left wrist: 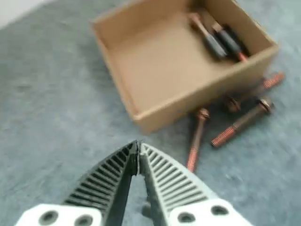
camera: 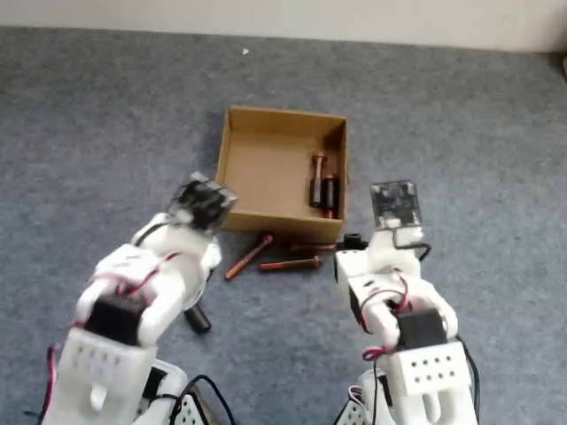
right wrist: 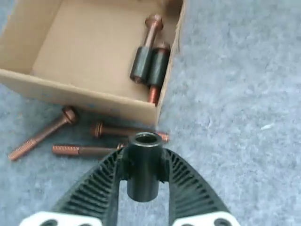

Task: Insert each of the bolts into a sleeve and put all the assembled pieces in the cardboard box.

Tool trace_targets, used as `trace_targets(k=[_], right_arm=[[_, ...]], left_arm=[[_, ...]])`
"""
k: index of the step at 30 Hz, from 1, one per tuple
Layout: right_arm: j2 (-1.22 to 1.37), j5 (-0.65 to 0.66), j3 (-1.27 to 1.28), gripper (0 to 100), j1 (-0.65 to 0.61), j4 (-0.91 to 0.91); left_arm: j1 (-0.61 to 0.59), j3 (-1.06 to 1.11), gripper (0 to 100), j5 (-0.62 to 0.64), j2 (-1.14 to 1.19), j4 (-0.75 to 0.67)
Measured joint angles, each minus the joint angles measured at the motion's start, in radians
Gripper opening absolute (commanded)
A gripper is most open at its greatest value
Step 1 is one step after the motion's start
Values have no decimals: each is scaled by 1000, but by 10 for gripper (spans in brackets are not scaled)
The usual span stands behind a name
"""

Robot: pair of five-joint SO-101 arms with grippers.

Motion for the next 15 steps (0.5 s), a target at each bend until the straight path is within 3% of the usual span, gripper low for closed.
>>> trace_targets(k=[5, 15], right_arm=[[-121, -6, 57, 6, 2, -9], [-196, -6, 74, 6, 2, -17]], left_arm=[[66, -101, 126, -58, 328, 0], [80, -336, 127, -146, 910, 0]])
